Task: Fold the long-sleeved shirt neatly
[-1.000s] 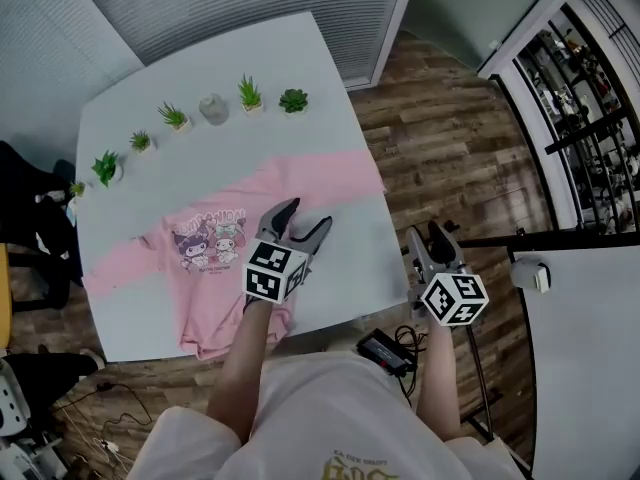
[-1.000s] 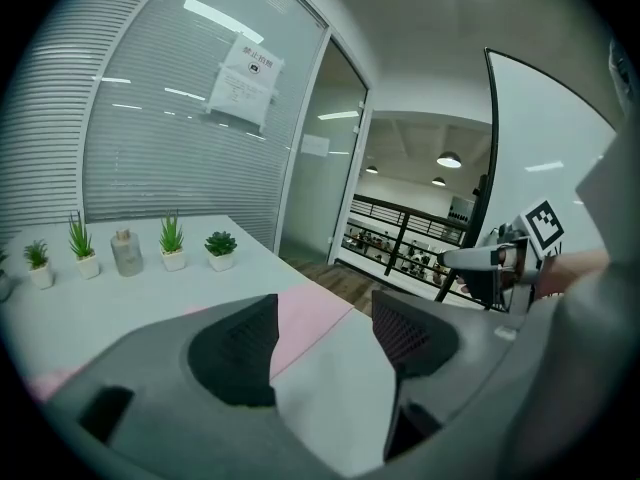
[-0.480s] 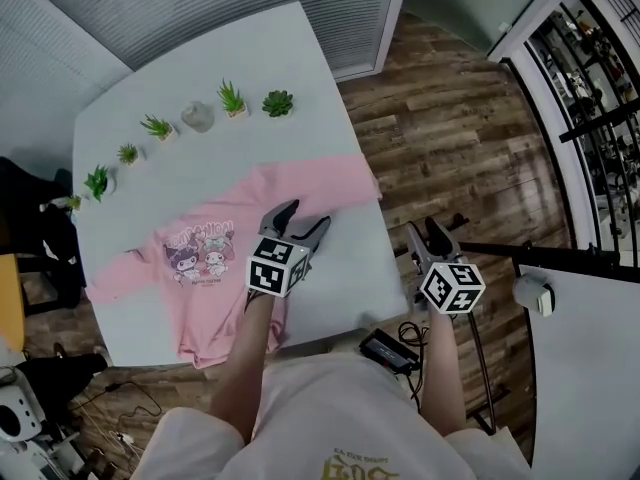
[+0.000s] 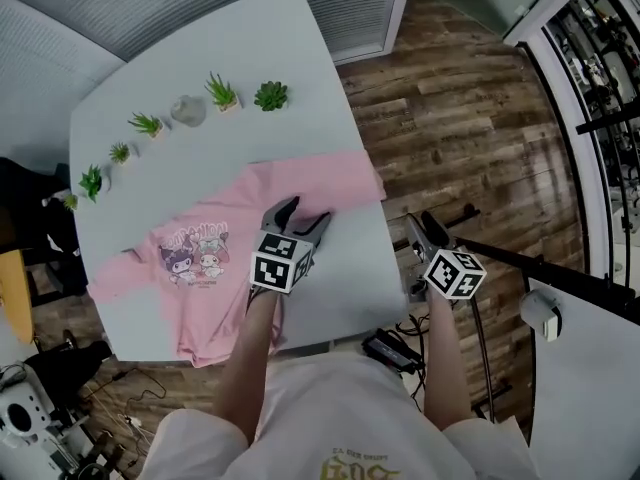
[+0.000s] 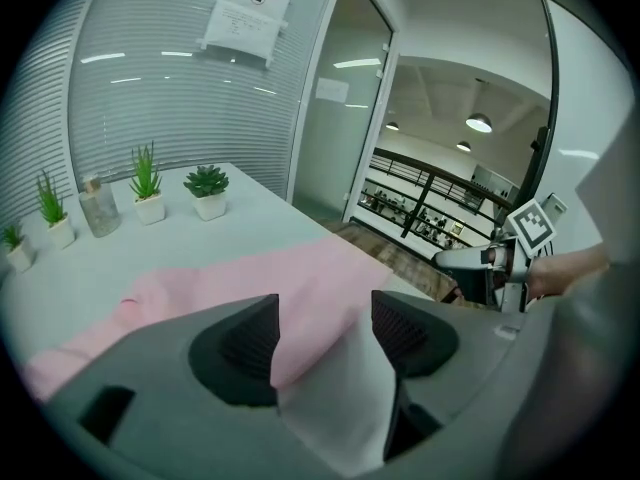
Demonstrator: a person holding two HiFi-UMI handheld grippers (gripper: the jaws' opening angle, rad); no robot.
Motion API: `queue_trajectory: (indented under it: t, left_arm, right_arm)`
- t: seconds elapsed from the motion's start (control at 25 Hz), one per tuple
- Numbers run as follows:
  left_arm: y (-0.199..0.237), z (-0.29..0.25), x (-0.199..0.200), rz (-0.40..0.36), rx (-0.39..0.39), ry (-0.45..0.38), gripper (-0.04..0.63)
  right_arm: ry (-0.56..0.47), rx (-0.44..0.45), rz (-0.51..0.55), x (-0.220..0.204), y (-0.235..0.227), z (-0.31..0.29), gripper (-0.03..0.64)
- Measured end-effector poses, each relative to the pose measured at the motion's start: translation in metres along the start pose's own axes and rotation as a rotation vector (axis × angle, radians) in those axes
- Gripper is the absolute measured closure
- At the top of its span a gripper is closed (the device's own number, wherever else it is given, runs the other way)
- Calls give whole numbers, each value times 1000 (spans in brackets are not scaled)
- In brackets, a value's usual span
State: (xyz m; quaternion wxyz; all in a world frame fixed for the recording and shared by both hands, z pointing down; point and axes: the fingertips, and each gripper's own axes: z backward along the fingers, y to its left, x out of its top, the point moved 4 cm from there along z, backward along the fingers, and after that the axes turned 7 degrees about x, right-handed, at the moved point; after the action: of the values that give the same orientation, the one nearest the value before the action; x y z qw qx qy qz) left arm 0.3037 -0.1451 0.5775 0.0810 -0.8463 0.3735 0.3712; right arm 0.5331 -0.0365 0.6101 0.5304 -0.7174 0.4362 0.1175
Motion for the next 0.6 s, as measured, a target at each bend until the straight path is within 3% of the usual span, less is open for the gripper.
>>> queue_trajectory:
  t: [0.24,0.6]
  left_arm:
    - [2,-22,-6,10,7,58,325]
    - [5,-33,-19,21,44,135,340]
  right_arm:
    - [105,-11,73,-14,-24,-29,399]
    - [286,-27,388,-30,-36,-57,397]
